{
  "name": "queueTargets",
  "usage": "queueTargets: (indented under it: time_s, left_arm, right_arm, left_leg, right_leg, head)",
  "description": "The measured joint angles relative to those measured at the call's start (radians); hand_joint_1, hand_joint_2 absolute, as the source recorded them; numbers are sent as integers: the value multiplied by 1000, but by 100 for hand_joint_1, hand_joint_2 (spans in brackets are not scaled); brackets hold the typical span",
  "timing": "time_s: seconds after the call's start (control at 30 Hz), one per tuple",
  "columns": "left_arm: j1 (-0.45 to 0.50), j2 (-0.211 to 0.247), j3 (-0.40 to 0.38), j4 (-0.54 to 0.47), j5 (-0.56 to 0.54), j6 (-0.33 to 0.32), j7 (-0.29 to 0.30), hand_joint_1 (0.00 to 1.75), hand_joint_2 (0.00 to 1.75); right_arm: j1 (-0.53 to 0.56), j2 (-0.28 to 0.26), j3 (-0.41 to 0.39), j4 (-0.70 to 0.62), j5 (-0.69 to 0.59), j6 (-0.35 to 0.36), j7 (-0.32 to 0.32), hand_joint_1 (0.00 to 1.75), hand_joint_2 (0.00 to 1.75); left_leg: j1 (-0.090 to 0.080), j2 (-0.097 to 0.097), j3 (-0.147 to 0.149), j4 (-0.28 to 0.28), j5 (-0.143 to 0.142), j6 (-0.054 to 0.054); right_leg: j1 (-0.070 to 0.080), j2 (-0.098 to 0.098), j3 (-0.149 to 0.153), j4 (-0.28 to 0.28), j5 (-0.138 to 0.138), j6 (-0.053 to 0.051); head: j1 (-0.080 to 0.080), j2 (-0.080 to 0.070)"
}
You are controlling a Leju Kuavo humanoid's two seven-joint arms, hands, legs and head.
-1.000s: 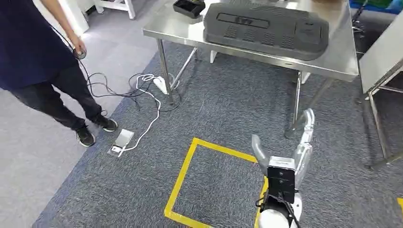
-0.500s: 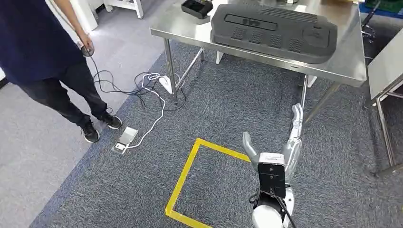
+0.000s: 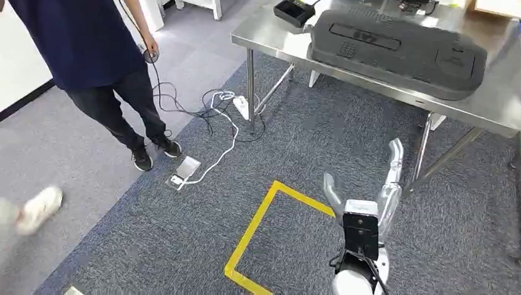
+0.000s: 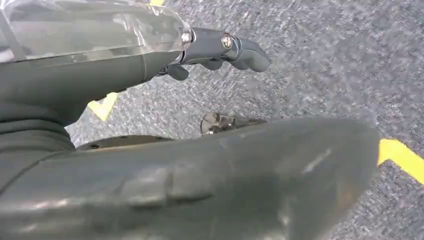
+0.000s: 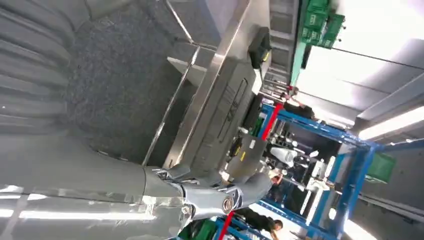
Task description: Take the parts from the cabinet and place them on the table.
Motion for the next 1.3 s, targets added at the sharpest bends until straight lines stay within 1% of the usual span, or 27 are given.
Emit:
queueTargets:
  time_s: [0.07, 0.1, 0.13, 0.2, 0.23, 0.27, 0.3, 0.33, 0.4, 0.43, 0.47, 0.57, 0.6, 0.63, 0.7, 0.73, 0.77, 0.83, 1.0, 1.03, 1.07, 1.1, 1.13, 1.17, 1.2, 1.27, 1.3]
  left_arm:
    - [1, 0, 0, 0, 0, 2, 0, 0, 0]
    - [1, 0, 0, 0, 0, 4, 0, 0, 0]
    - [0, 0, 0, 0, -1, 6, -2, 0, 0]
    - [0, 0, 0, 0, 0, 6, -5, 0, 0]
    - [2, 0, 0, 0, 0, 6, -5, 0, 0]
    - [3, 0, 0, 0, 0, 6, -5, 0, 0]
    - [4, 0, 0, 0, 1, 6, -5, 0, 0]
    - [4, 0, 0, 0, 2, 6, -5, 0, 0]
    - [4, 0, 0, 0, 4, 6, -6, 0, 0]
    - [3, 0, 0, 0, 6, 6, -6, 0, 0]
    - [2, -3, 0, 0, 8, 5, -8, 0, 0]
    - [5, -3, 0, 0, 8, -1, -10, 0, 0]
    - [5, -6, 0, 0, 8, -4, -10, 0, 0]
    - [4, -6, 0, 0, 7, -7, -10, 0, 0]
    - [2, -9, 0, 0, 7, -10, -10, 0, 0]
    - [2, -9, 0, 0, 7, -11, -10, 0, 0]
    - [2, -9, 0, 0, 6, -12, -10, 0, 0]
    - [2, -9, 0, 0, 6, -12, -10, 0, 0]
    - [2, -9, 0, 0, 6, -12, -10, 0, 0]
    - [1, -10, 0, 0, 6, -12, -10, 0, 0]
    - [1, -10, 0, 0, 6, -12, -11, 0, 0]
    - [0, -11, 0, 0, 1, -13, -12, 0, 0]
    - [0, -11, 0, 1, -3, -15, -12, 0, 0]
    - [0, -11, -1, 1, -5, -17, -11, 0, 0]
    - [-1, -11, -2, 1, -8, -19, -8, 0, 0]
    - [-1, -11, -2, 1, -13, -24, -4, 0, 0]
    - [1, -11, -3, 1, -13, -24, -1, 0, 0]
  right_arm:
    - [-2, -1, 1, 0, 0, 0, 0, 0, 175]
    - [-3, -2, 2, 0, 0, 0, 0, 0, 175]
    - [-2, -2, 2, -1, 0, 0, 2, 0, 175]
    - [-1, -3, 3, -2, 0, 0, 6, 0, 175]
    - [-1, -3, 3, -2, -1, 0, 6, 0, 175]
    - [-1, -4, 3, -2, -2, 0, 6, 0, 175]
    - [-1, -5, 3, -2, -4, 0, 7, 0, 175]
    - [-1, -6, 3, -2, -6, 0, 7, 0, 175]
    - [-2, -8, 3, -2, -6, 0, 8, 0, 175]
    - [-2, -9, 4, -2, -6, 0, 9, 0, 175]
    - [-4, -11, 5, -2, -4, 0, 13, 0, 175]
    - [-6, -13, 8, -2, 13, 0, 31, 0, 175]
    - [-7, -16, 8, -3, 17, 0, 36, 0, 175]
    - [-7, -18, 9, -4, 20, 0, 38, 0, 175]
    - [-5, -23, 9, -5, 24, 0, 45, 0, 175]
    - [-2, -26, 9, -5, 24, 0, 47, 0, 175]
    - [0, -28, 9, -5, 25, 0, 47, 0, 175]
    - [1, -30, 9, -5, 25, 0, 47, 0, 175]
    - [1, -31, 9, -5, 25, 0, 47, 0, 175]
    - [0, -32, 9, -5, 25, 0, 47, 0, 175]
    - [0, -33, 9, -5, 26, 0, 47, 0, 175]
    - [3, -36, 9, -10, 27, 0, 45, 0, 175]
    - [3, -36, 9, -11, 29, 0, 42, 0, 175]
    - [6, -36, 9, -13, 29, 0, 40, 0, 175]
    - [9, -36, 9, -16, 28, 0, 37, 0, 175]
    - [19, -36, 7, -17, 24, 0, 29, 0, 175]
    - [23, -36, 7, -17, 23, 0, 26, 0, 175]
  left_leg:
    - [-1, -13, 0, -3, 2, -14]
    - [2, -7, 0, 10, -11, -18]
    - [-3, 18, -16, 48, -38, -23]
    - [1, 42, -89, 204, -116, -34]
    - [2, 45, -124, 277, -142, -36]
    - [3, 48, -141, 311, -144, -37]
    - [3, 49, -134, 295, -123, -36]
    - [3, 51, -103, 232, -83, -34]
    - [3, 75, -12, 48, 5, -28]
    - [1, 96, 2, 4, 0, -24]
    - [-8, 100, 3, -6, 0, -14]
    - [-10, 84, -3, -2, -1, -1]
    - [0, 81, 2, -13, 6, 10]
    - [-1, 77, 2, -14, 7, 14]
    - [-2, 67, 1, -14, 6, 21]
    - [-3, 61, 1, -14, 6, 22]
    - [-4, 54, 1, -13, 5, 23]
    - [-4, 45, 3, -12, 5, 23]
    - [-4, 43, 3, -12, 5, 23]
    - [-3, 27, 9, -10, 3, 21]
    - [-3, 19, 11, -7, 0, 19]
    - [-1, -3, -6, 2, 1, 0]
    - [-3, -7, -6, 5, -4, -13]
    - [-4, 19, -9, 28, -21, -18]
    - [-4, 34, -33, 78, -53, -23]
    - [-1, 45, -109, 242, -130, -31]
    - [0, 47, -140, 305, -148, -32]
  right_leg:
    - [-2, -12, 3, -7, 5, -14]
    - [-8, -25, 6, -13, 9, -20]
    - [-8, -30, 8, -16, 9, -24]
    - [-5, -51, 7, -15, 8, -28]
    - [-4, -61, 7, -15, 7, -30]
    - [-3, -68, 8, -15, 6, -31]
    - [-3, -76, 9, -14, 4, -30]
    - [-3, -83, 12, -14, 2, -28]
    - [-3, -94, 21, -14, -4, -23]
    - [-2, -98, 22, -14, -6, -20]
    - [7, -100, 20, -9, -9, -14]
    - [5, -112, 26, -16, -8, -1]
    - [0, -101, 25, -9, -21, 6]
    - [-1, -77, 18, 14, -41, 9]
    - [-1, -52, -53, 171, -129, 13]
    - [-1, -49, -91, 250, -159, 15]
    - [-1, -49, -118, 304, -168, 16]
    - [-1, -49, -120, 299, -143, 15]
    - [-1, -49, -116, 287, -132, 15]
    - [-2, -44, -59, 158, -47, 11]
    - [-4, -30, -20, 65, 2, 8]
    - [0, -4, -3, 5, -2, -2]
    - [-6, -18, 1, -8, 5, -15]
    - [-7, -26, 4, -9, 7, -20]
    - [-7, -34, 4, -9, 5, -24]
    - [-4, -55, 4, -9, 3, -28]
    - [-3, -64, 4, -8, 3, -28]
  head:
    - [0, 0]
    - [2, 0]
    - [-11, 0]
    - [-26, 0]
    - [-27, 0]
    - [-29, 0]
    - [-29, 0]
    - [-31, 0]
    - [-35, 0]
    - [-37, 0]
    - [-39, 0]
    - [-37, 0]
    - [-38, 0]
    - [-35, 0]
    - [-23, 0]
    - [-21, 0]
    - [-19, 0]
    - [-18, 0]
    - [-17, 0]
    - [-11, 0]
    - [-5, 0]
    - [0, 0]
    - [1, 0]
    - [-3, 0]
    - [-16, 0]
    - [-24, 0]
    - [-25, 0]
